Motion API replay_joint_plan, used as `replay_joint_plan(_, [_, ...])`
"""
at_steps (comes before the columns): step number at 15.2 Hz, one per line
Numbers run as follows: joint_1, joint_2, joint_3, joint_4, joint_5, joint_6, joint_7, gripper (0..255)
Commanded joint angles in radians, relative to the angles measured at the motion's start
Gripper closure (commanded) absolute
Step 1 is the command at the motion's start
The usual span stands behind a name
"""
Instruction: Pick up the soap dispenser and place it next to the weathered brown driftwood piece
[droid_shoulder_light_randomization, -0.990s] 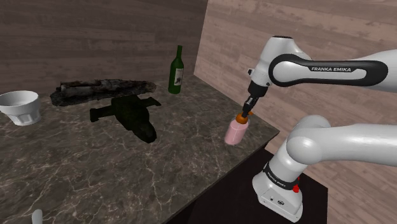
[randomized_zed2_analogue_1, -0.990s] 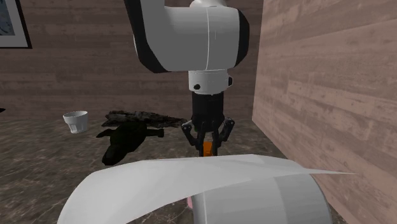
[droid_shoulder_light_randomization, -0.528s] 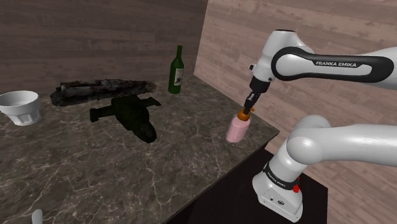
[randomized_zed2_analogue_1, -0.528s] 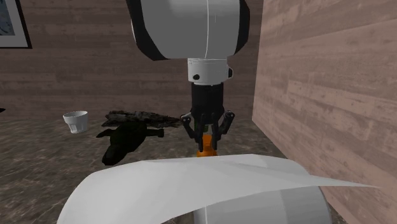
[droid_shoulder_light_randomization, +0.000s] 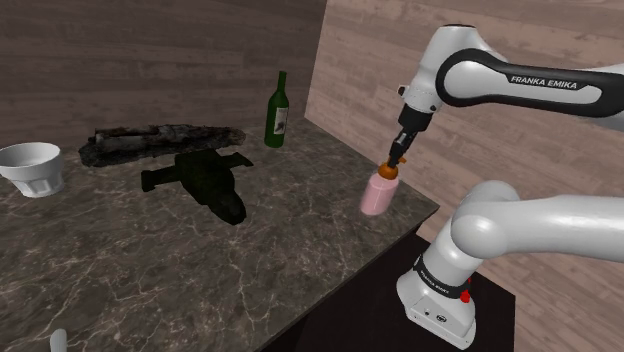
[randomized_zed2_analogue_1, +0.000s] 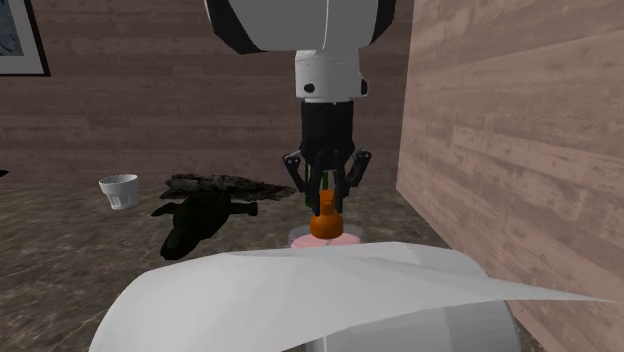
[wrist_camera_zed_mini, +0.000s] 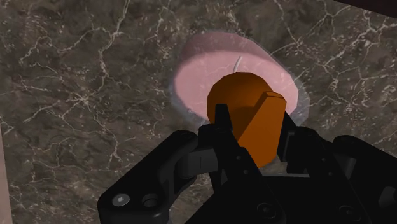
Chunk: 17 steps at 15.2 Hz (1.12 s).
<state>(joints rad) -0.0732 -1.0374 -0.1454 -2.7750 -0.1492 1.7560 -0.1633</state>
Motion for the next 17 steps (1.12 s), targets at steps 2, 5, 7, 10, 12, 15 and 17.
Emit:
replay_joint_plan(2, [0.003,0.004,0.005,0.043,0.006,-0.039,-0.001,255])
replay_joint_plan(5, [0.006,0.009,0.010,0.085,0.011,-0.076,-0.002,255])
replay_joint_plan(7, [0.007,0.014,0.013,0.114,0.014,-0.100,-0.003,255])
replay_joint_plan(10, [0.010,0.023,0.018,0.159,0.019,-0.135,-0.004,255])
replay_joint_plan(12, [0.011,0.030,0.020,0.189,0.022,-0.158,-0.005,255])
replay_joint_plan(15, [0.013,0.042,0.024,0.235,0.026,-0.193,-0.007,255])
replay_joint_plan(17, [0.015,0.051,0.026,0.266,0.028,-0.215,-0.008,255])
